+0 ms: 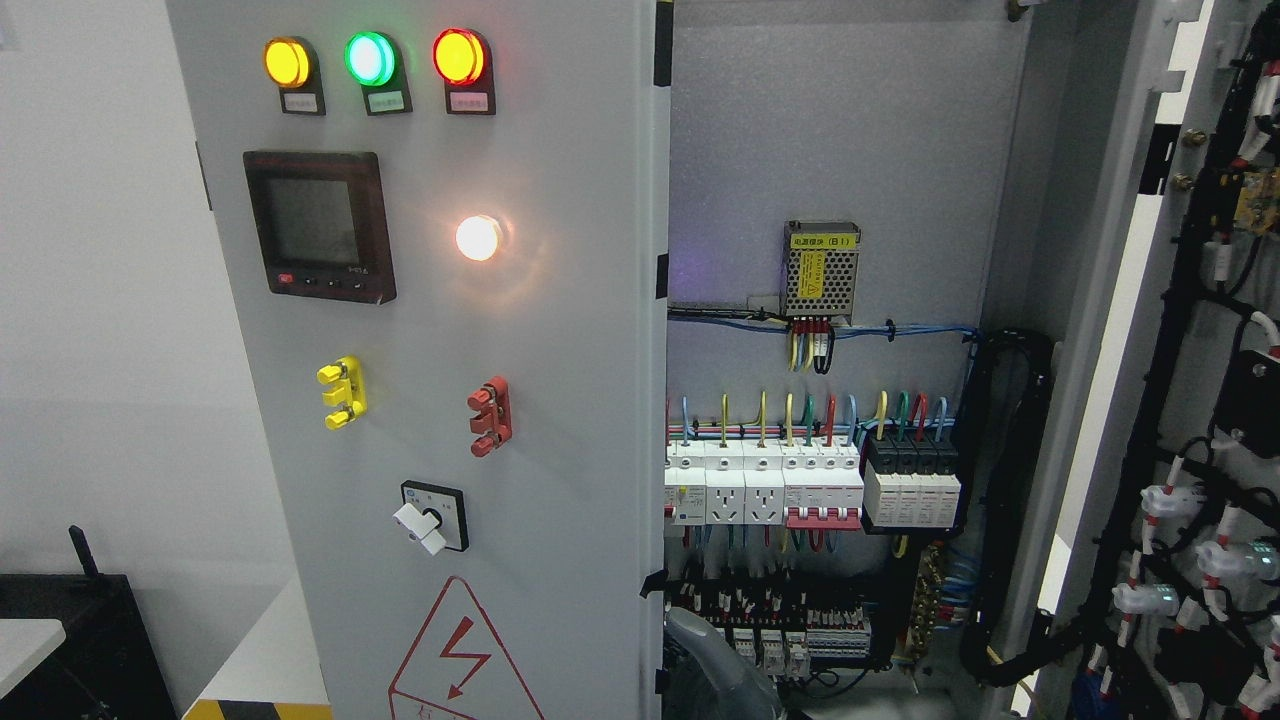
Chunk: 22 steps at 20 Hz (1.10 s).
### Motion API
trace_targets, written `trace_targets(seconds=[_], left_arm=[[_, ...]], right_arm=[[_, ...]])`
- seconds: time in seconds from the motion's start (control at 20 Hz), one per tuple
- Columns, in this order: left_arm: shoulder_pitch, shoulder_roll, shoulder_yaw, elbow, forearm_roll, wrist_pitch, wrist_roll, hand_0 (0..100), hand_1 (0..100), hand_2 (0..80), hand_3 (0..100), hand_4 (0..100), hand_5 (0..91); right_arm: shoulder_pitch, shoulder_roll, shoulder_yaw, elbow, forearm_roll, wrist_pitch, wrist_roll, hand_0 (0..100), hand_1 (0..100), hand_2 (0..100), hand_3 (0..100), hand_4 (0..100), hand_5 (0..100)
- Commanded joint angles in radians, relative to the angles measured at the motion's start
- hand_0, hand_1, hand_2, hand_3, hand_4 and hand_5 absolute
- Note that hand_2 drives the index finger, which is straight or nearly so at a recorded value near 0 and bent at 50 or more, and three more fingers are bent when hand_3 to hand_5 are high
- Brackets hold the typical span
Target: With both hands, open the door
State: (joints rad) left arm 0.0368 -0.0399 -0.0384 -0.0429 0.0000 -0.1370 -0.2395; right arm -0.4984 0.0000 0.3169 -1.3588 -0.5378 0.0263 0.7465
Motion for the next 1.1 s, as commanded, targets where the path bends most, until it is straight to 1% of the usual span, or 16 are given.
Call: trace_targets(seconds=[0.0, 0.25, 0.35, 0.6, 0.7, 1.05], left_arm=[[0.000, 0.000, 0.000, 0.000, 0.021, 0.000, 0.000, 0, 0, 0.0, 0, 0, 0.0], [0.000, 0.000, 0.000, 0.000, 0.021, 0.000, 0.000, 0, 0, 0.0, 0, 0, 0.0], [0.000, 0.000, 0.000, 0.000, 0.021, 0.000, 0.000, 0, 0, 0.0, 0, 0, 0.0], [0.000, 0.000, 0.000, 0.000, 0.021, 0.000, 0.000, 0, 0, 0.0, 0, 0, 0.0], [0.000, 0.000, 0.000, 0.000, 0.021, 0.000, 0.000, 0, 0, 0.0, 0, 0, 0.0], [0.000, 0.000, 0.000, 0.000, 0.021, 0.000, 0.000, 0, 0, 0.0, 0, 0, 0.0]], right_arm=[[0.009, 0.031, 0.033, -0.029, -0.027, 0.000, 0.023, 38, 0, 0, 0, 0, 0], [0.021, 0.031, 0.047, -0.048, -0.030, 0.000, 0.027, 38, 0, 0, 0, 0, 0], [0.024, 0.029, 0.065, -0.049, -0.030, 0.001, 0.028, 38, 0, 0, 0, 0, 0], [0.026, 0.031, 0.090, -0.072, -0.033, 0.000, 0.033, 38, 0, 0, 0, 0, 0], [0.027, 0.031, 0.093, -0.082, -0.033, 0.000, 0.060, 38, 0, 0, 0, 0, 0], [0.038, 0.029, 0.109, -0.099, -0.033, 0.000, 0.073, 38, 0, 0, 0, 0, 0]])
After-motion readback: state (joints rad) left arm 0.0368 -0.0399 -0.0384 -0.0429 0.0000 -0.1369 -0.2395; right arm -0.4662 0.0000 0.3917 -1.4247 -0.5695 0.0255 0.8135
